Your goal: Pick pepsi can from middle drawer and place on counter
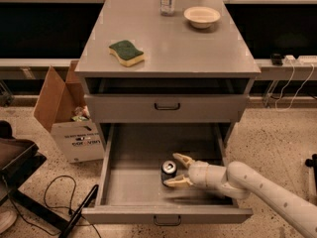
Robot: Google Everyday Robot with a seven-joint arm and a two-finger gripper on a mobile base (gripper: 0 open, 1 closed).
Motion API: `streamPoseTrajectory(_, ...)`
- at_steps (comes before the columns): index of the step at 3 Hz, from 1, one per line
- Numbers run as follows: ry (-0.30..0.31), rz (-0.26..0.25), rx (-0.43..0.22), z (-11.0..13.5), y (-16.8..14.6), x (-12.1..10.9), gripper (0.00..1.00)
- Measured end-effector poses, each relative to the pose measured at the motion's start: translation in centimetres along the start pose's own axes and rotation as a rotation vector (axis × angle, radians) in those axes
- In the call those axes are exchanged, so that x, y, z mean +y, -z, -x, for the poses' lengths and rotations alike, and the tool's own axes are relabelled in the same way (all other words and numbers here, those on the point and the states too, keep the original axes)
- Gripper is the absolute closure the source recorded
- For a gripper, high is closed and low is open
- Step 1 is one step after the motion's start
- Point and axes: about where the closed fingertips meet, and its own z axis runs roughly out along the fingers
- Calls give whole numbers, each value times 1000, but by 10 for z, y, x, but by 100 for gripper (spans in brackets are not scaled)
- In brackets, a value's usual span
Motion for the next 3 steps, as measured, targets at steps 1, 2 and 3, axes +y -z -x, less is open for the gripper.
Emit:
streamPoseTrajectory(1,0,5,4,-7,-8,4,50)
streamPoseTrajectory(2,0,6,5,-8,-9,4,81)
streamPoseTrajectory(3,0,6,5,-8,-9,4,100)
